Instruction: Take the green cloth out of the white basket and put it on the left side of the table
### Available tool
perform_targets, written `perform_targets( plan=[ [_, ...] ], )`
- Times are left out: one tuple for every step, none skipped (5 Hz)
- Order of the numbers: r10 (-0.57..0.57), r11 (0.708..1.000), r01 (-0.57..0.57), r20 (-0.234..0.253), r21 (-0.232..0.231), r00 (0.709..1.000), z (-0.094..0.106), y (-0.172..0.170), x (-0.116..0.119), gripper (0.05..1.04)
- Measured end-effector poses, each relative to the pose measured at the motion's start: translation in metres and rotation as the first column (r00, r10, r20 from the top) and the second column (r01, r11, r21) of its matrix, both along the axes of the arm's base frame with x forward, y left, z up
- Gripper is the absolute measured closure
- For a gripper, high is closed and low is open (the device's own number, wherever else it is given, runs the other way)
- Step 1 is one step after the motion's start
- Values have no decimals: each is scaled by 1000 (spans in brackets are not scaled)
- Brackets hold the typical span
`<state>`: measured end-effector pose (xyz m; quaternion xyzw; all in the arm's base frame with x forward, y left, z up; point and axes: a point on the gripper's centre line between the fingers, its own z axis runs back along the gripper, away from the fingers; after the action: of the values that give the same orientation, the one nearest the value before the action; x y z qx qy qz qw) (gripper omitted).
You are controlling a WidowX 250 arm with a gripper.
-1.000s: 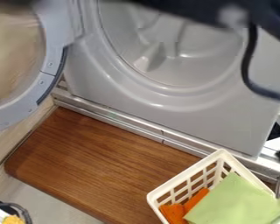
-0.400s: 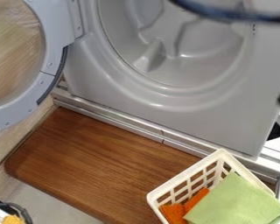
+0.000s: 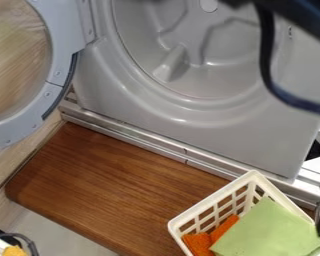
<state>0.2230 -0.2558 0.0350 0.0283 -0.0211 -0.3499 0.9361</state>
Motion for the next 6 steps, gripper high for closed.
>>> perform_targets(
  plan=[
    [57,998,-57,-5,5,998,-23,2,-6,77],
    [95,995,-95,5,29,996,-38,6,-6,78],
    [114,992,-114,10,51,993,-43,13,0,83],
    [146,987,-147,34,60,989,-41,22,13,83],
    [161,983,-164,34,80,986,-44,29,20,134],
    [156,984,-159,32,79,987,-44,28,22,425]
  ],
)
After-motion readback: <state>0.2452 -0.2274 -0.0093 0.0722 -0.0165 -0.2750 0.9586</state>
